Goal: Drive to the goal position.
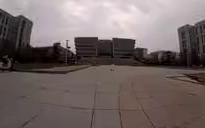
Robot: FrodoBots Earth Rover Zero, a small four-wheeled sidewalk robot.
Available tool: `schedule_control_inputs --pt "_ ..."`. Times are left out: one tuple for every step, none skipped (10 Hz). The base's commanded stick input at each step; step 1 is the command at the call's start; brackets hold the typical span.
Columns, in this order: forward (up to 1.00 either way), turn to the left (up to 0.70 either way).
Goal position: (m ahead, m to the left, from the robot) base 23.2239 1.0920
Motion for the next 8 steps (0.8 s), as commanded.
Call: schedule_control_inputs --pt "1.0 0.0" --pt "1.0 0.0" --pt "1.0 0.0" --pt "1.0 0.0" --pt "1.0 0.0" --pt "1.0 0.0" --pt "1.0 0.0" --pt "1.0 0.0"
